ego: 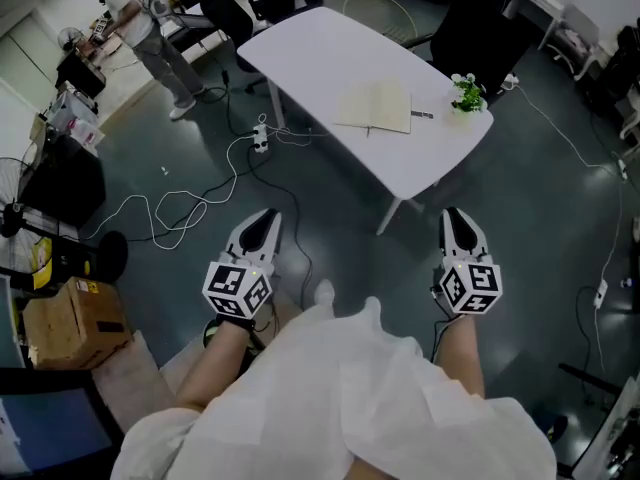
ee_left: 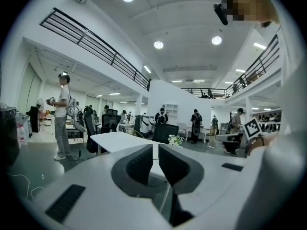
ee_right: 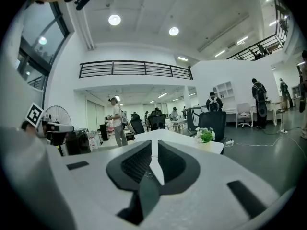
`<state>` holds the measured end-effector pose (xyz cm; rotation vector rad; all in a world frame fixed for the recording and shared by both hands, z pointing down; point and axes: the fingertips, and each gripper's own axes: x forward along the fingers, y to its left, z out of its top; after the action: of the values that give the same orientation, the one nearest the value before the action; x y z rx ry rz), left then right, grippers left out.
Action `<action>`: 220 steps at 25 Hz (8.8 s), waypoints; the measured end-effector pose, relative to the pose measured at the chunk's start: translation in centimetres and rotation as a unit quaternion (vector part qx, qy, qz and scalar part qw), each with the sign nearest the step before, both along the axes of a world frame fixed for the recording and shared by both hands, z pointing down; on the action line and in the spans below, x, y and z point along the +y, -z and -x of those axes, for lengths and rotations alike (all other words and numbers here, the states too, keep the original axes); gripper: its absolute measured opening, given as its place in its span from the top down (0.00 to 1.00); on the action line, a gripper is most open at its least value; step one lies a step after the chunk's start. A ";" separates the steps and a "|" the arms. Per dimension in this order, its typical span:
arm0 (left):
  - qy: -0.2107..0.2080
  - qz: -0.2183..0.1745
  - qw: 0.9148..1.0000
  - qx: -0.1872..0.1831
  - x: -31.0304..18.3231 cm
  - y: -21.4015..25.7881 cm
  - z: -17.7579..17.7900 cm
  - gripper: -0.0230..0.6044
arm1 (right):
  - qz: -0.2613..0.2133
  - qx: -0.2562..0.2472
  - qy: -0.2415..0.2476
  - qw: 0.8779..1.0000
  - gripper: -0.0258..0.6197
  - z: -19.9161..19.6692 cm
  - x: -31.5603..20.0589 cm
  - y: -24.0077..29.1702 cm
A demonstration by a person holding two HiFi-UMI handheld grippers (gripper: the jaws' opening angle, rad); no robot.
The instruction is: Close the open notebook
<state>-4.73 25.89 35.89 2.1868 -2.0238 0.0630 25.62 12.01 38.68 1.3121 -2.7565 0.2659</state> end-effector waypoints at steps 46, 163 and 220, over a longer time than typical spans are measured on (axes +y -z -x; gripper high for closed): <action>-0.036 0.071 0.996 0.035 -32.5 -7.3 14.7 0.91 | 0.066 0.127 0.098 0.985 0.72 21.8 -28.9 -10.7; -0.178 0.136 0.974 0.037 -46.8 -11.1 17.3 0.91 | 0.272 0.010 -0.089 0.958 0.53 23.3 -40.1 -18.7; -0.136 0.001 0.991 0.015 -47.1 -2.0 21.8 0.91 | -0.124 0.154 0.005 0.980 0.95 27.7 -38.2 0.6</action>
<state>-26.52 -21.18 37.88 2.4320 -1.6977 0.0647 -2.11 -26.14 38.05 1.2613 -2.5891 -0.2692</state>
